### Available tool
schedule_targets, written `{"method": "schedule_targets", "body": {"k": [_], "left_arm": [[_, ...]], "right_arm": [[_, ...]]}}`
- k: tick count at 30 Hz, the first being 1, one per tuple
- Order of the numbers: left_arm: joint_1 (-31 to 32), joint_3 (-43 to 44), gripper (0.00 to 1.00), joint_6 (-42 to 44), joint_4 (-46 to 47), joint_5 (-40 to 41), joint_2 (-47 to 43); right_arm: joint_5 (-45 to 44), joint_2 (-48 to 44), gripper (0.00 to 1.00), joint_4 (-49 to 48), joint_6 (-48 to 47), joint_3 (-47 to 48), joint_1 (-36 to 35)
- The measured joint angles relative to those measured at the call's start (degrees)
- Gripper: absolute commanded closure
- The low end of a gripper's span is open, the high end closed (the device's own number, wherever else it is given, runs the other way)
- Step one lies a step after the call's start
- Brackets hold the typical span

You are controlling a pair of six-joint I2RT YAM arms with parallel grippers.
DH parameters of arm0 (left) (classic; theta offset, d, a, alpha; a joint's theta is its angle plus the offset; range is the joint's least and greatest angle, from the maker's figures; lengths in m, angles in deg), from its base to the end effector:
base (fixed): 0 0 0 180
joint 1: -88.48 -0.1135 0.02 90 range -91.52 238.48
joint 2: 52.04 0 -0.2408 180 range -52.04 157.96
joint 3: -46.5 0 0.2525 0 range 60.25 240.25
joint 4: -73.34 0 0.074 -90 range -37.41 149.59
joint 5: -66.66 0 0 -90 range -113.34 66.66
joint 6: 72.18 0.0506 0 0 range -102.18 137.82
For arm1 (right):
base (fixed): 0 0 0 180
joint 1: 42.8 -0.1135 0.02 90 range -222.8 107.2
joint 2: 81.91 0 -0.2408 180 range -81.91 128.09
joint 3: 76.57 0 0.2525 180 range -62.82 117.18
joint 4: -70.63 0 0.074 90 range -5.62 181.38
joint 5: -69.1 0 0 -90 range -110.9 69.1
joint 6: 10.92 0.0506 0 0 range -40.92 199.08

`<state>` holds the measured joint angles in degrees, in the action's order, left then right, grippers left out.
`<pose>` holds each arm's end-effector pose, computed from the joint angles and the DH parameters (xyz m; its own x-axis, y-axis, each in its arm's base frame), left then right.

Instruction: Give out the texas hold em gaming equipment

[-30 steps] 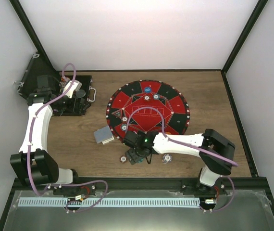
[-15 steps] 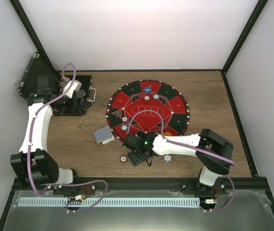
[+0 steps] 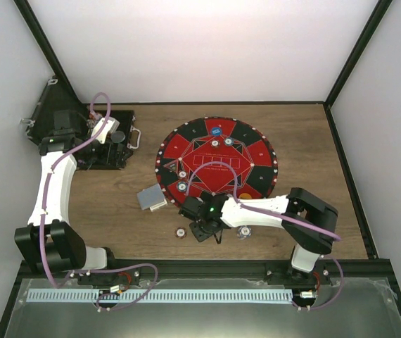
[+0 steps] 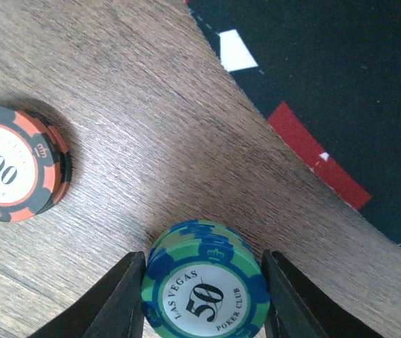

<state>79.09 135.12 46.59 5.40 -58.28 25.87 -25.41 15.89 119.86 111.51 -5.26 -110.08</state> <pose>0.2811 0.0171 0.2988 -0.6444 0.2933 -0.7062 0.5501 0.8193 -0.1616 0.1232 0.2838 0.1188 -0.8050 -0.5384 -0.2491 -0.5691 0.8195 0.0680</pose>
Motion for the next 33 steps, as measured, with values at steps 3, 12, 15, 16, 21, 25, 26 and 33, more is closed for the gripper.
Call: {"method": "schedule_targets", "body": {"k": [3,12,15,16,21,25,26,33], "left_arm": [[0.0,0.0,0.0,0.0,0.0,0.2,-0.1],[0.0,0.0,0.0,0.0,0.0,0.1,-0.1],[0.0,0.0,0.0,0.0,-0.1,-0.1,-0.1],[0.0,0.0,0.0,0.0,-0.2,-0.1,-0.2],[0.0,0.0,0.0,0.0,-0.4,-0.3,-0.3],[0.0,0.0,0.0,0.0,-0.6,-0.3,-0.3],[0.0,0.0,0.0,0.0,-0.7,-0.3,-0.3],[0.0,0.0,0.0,0.0,-0.9,-0.3,-0.3]], "right_arm": [[-0.2,0.0,0.71,0.0,-0.1,0.0,0.0],[-1.9,-0.4,0.76,2.5,-0.2,1.2,0.0],[-2.6,-1.3,0.76,3.9,-0.3,2.3,0.0],[-2.8,-1.7,0.76,4.4,-0.4,2.9,0.0],[-3.8,-4.2,0.76,6.1,-0.8,4.9,0.7],[-4.4,-6.4,0.77,7.4,-1.9,5.0,3.6],[-4.5,-7.3,0.77,7.8,-2.4,5.0,5.4],[-5.7,-12.7,0.77,6.7,-7.5,4.7,24.1]]}}
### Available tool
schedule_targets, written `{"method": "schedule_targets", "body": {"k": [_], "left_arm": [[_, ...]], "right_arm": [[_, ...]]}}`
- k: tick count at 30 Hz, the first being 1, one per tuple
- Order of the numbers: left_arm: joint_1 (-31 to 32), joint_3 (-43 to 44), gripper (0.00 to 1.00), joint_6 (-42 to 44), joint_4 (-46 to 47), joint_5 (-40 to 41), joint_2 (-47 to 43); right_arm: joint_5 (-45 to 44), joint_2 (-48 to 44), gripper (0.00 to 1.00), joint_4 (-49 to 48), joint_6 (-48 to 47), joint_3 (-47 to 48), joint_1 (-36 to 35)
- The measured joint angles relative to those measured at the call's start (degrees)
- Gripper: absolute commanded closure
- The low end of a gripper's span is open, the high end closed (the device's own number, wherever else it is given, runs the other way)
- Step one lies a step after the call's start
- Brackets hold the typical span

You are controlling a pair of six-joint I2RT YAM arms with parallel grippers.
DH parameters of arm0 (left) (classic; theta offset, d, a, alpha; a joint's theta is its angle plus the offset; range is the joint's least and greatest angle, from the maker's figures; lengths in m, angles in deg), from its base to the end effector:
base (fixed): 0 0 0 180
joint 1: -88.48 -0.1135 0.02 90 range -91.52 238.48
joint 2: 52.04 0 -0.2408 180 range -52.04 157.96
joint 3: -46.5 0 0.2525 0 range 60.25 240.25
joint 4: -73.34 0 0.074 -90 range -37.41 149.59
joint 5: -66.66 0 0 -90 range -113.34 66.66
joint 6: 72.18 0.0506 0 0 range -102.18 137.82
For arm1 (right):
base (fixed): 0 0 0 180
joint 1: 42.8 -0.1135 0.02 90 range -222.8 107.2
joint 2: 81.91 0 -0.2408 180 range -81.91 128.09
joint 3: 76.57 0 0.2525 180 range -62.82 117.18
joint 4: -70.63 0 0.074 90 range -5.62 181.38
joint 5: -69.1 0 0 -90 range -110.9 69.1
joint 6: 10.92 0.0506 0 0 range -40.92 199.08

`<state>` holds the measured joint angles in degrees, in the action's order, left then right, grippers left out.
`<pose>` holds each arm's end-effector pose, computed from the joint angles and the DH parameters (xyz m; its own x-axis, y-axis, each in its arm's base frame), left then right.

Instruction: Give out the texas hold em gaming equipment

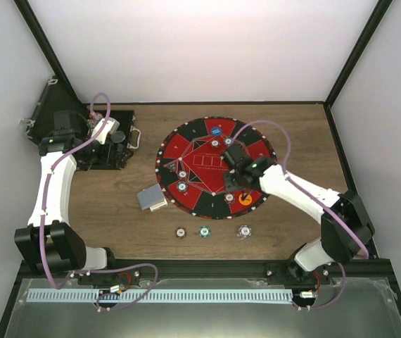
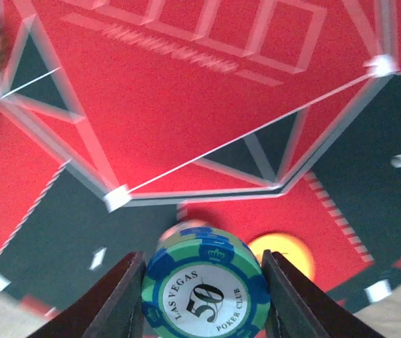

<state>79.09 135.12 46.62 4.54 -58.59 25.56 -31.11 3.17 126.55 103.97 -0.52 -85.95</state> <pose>0.2787 0.0165 0.2994 -0.6494 0.2914 -0.7024 0.5514 0.8165 -0.1710 0.2258 0.1994 0.2016 -0.8598 -0.2382 -0.4517 -0.2827 0.9587 0.0325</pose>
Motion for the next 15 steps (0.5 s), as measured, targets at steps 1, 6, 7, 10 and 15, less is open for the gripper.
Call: {"method": "schedule_targets", "body": {"k": [1,6,7,10,15], "left_arm": [[0.0,0.0,0.0,0.0,0.0,0.0,0.0],[0.0,0.0,0.0,0.0,0.0,0.0,0.0],[0.0,0.0,0.0,0.0,0.0,0.0,0.0],[0.0,0.0,0.0,0.0,-0.1,0.0,0.0],[0.0,0.0,0.0,0.0,-0.1,-0.2,0.0]], "right_arm": [[-0.1,0.0,0.77,-0.8,-0.9,-0.3,3.0],[0.3,1.9,0.77,-4.0,-4.0,-2.3,11.4],[0.6,2.6,0.77,-4.5,-4.4,-2.6,12.3],[1.7,5.4,0.77,-6.6,-5.2,-3.4,14.2],[3.2,10.4,0.78,-9.6,-5.8,-4.2,15.1]]}}
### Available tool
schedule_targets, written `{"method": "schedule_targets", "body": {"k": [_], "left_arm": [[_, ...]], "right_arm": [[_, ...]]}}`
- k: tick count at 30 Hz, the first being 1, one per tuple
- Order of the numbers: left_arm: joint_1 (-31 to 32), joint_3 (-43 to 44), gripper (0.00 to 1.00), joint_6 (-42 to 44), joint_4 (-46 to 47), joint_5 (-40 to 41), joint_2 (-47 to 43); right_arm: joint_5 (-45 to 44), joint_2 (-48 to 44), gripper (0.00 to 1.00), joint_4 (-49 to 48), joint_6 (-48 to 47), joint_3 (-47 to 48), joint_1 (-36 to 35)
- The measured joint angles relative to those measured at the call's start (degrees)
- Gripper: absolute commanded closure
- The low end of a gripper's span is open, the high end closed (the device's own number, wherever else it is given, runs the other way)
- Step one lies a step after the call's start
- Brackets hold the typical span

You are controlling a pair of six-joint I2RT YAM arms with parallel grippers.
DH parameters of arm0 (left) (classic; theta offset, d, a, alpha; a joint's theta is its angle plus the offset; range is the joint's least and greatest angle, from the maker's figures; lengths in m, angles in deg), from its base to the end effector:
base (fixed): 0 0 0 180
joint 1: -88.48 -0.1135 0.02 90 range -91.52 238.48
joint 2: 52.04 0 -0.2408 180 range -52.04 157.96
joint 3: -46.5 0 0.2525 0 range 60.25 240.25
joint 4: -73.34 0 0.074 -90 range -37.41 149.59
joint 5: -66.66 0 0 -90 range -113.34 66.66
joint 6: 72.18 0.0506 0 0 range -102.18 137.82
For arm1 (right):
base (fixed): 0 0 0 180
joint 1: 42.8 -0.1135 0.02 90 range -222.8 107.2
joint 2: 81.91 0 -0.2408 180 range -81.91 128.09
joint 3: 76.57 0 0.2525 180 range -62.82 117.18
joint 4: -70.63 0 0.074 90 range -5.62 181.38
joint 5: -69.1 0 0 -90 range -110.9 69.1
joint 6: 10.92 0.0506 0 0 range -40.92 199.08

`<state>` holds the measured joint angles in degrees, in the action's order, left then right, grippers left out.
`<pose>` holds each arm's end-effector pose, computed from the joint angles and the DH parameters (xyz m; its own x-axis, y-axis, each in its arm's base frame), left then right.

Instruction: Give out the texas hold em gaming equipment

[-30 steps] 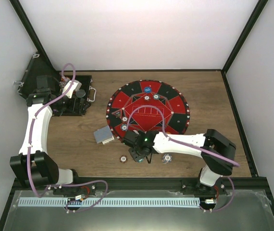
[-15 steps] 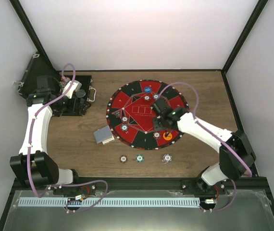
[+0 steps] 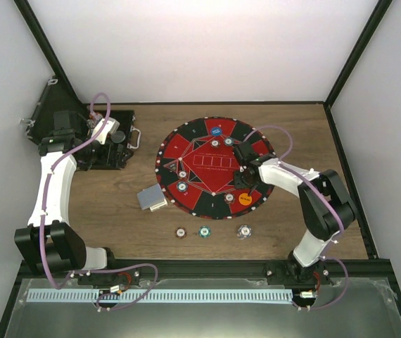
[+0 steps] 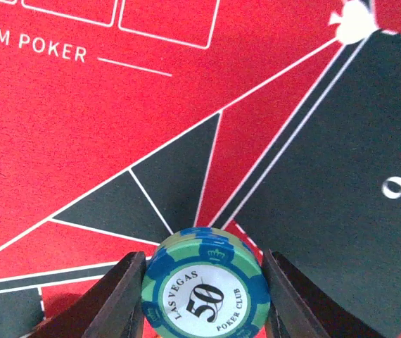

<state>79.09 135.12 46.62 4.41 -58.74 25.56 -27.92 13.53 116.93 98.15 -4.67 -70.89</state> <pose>0.2784 0.0163 0.2993 -0.6503 0.2905 -0.7020 0.5522 0.8153 -0.1741 0.2827 0.1439 0.1358 -0.9233 -0.1252 -0.3632 -0.1360 0.9907 0.0042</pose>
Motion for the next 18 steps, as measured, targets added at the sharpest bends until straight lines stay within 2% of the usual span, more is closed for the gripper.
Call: {"method": "schedule_targets", "body": {"k": [13,14,16,18], "left_arm": [[0.0,0.0,0.0,0.5,0.0,0.2,0.0],[0.0,0.0,0.0,0.5,0.0,0.2,0.0],[0.0,0.0,0.0,0.5,0.0,0.2,0.0],[0.0,0.0,0.0,0.5,0.0,0.2,0.0]], "right_arm": [[0.6,3.0,0.77,-4.0,0.0,-0.3,0.5],[0.6,3.2,0.75,-4.2,0.0,-0.3,0.6],[0.6,3.5,0.56,-4.5,0.0,-0.6,0.8],[0.5,3.5,0.43,-4.4,0.1,-0.9,0.9]]}}
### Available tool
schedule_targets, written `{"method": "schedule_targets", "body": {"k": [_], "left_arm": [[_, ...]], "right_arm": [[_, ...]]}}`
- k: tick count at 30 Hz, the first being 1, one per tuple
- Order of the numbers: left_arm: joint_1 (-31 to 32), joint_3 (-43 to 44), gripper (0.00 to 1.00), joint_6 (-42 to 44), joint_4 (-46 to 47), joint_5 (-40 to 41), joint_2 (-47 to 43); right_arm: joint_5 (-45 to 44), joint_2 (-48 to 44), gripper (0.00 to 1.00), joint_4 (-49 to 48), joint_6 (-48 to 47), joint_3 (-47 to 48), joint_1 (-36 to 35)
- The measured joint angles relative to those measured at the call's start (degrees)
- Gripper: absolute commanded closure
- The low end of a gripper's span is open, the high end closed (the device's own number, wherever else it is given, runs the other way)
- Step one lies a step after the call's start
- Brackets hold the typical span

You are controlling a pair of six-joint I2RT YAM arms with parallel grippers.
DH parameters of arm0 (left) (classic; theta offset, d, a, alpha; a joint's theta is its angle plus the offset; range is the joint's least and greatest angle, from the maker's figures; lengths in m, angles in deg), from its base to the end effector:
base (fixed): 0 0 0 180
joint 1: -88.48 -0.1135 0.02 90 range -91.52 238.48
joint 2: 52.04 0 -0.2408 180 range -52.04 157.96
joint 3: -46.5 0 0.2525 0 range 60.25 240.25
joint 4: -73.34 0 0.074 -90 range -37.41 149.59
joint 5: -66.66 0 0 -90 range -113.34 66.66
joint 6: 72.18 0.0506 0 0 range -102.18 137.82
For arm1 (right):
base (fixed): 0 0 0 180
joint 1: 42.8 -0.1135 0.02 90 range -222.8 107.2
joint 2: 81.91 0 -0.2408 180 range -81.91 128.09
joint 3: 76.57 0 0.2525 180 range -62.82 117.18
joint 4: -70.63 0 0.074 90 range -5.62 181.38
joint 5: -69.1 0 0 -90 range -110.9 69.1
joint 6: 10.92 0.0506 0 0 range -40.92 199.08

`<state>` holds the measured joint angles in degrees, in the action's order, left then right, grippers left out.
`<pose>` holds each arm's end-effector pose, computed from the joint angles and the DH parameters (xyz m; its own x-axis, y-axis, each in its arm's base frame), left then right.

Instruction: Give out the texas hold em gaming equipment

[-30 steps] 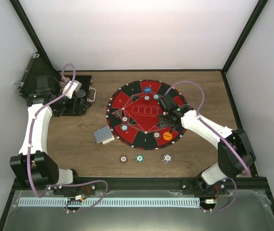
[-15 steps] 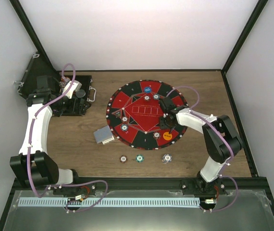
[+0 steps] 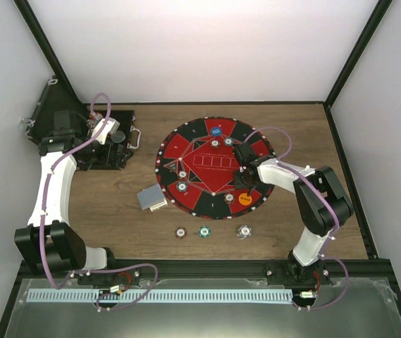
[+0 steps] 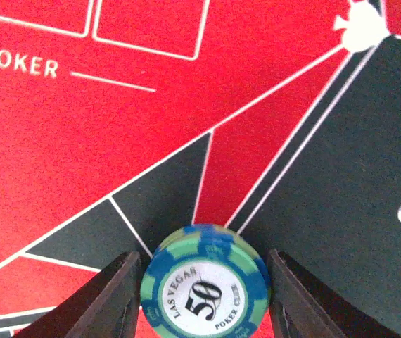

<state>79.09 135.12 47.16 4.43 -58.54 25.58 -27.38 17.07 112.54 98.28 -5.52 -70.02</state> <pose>0.2786 0.0165 0.2992 -0.6459 0.2990 -0.7024 0.5567 0.8141 -0.1654 0.2903 0.1429 0.1164 -0.9264 -0.1091 -0.3603 -0.1220 0.9924 0.0133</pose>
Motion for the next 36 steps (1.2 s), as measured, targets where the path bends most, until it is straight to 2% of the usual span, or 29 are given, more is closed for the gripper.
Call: {"method": "schedule_targets", "body": {"k": [5,8,13,22,28,36], "left_arm": [[0.0,0.0,0.0,0.1,0.0,0.0,0.0],[0.0,0.0,0.0,0.1,0.0,0.0,0.0],[0.0,0.0,0.0,0.1,0.0,0.0,0.0],[0.0,0.0,0.0,0.1,0.1,-0.5,0.0],[0.0,0.0,0.0,0.1,0.1,-0.9,0.0],[0.0,0.0,0.0,0.3,0.1,-1.0,0.0]], "right_arm": [[-1.6,0.0,0.29,0.9,1.4,0.0,0.1],[-2.6,-1.2,0.25,2.5,2.4,0.0,0.1],[-3.5,-8.7,0.23,5.3,4.5,-0.5,-1.4],[-4.0,-24.2,0.2,12.6,14.9,-6.5,-15.4],[-3.3,-26.2,0.19,18.0,23.6,-12.5,-23.3],[-2.4,-26.7,0.2,21.0,30.9,-14.3,-29.4]]}}
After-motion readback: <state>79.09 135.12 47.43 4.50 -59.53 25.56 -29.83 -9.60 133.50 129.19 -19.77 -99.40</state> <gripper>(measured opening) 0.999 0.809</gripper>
